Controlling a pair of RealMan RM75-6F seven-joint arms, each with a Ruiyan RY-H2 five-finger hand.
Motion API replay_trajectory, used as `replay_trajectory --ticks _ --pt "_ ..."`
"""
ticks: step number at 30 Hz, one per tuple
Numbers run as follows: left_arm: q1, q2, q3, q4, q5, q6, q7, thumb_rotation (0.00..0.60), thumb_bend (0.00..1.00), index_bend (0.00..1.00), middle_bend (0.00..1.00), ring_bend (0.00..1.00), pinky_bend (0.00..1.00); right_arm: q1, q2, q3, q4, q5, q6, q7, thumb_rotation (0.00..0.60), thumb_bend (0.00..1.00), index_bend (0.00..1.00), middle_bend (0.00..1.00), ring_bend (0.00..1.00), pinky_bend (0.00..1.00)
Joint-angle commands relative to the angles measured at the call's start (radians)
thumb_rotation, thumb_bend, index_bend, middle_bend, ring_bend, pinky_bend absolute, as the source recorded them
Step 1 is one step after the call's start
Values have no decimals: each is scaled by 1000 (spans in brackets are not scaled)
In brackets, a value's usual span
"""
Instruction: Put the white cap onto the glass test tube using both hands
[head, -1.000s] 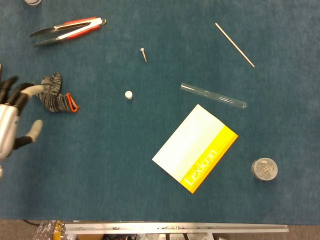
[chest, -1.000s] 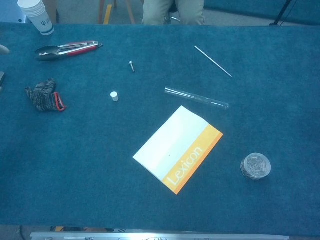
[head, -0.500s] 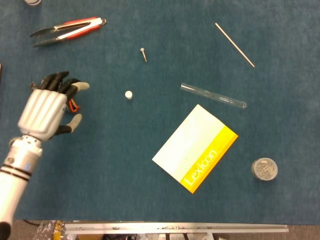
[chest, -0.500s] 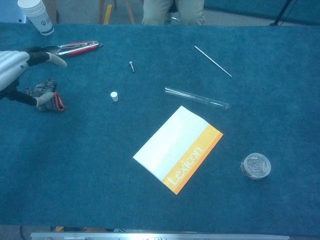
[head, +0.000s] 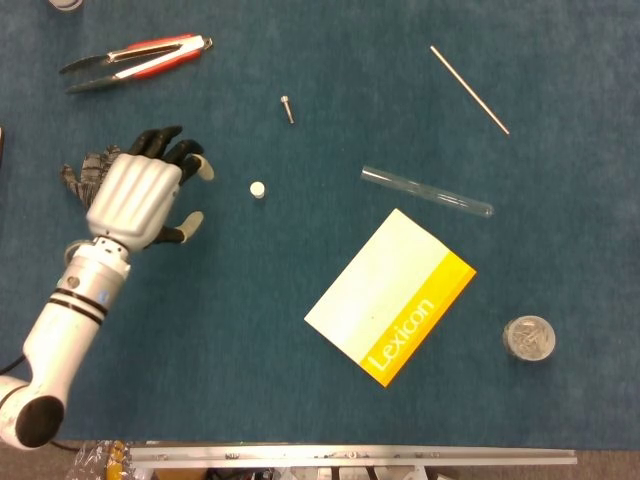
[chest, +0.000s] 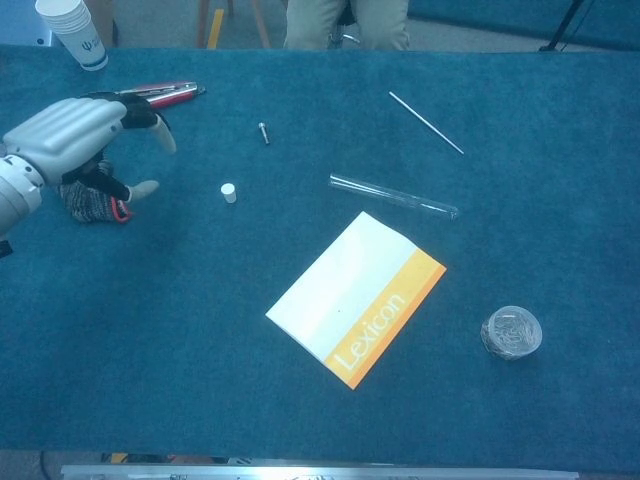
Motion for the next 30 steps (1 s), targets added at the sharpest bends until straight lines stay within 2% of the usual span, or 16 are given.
replay_trajectory --ticks 1,16,25,30 --pt "-18 -20 -2 15 -17 -7 10 585 291 350 222 87 95 -2 1 -1 2 2 2 4 600 308 379 283 220 323" --pt "-96 -136 -17 131 -109 -24 42 557 291 385 221 85 95 -10 8 0 21 11 10 31 600 308 379 283 220 324" --pt "-136 -209 -11 200 -147 -28 78 505 292 400 224 84 95 -15 15 1 34 19 15 49 600 308 379 283 220 324" --pt "-153 -252 -8 235 -170 -31 88 495 291 399 223 83 95 -21 22 0 45 23 18 65 600 308 379 283 219 323"
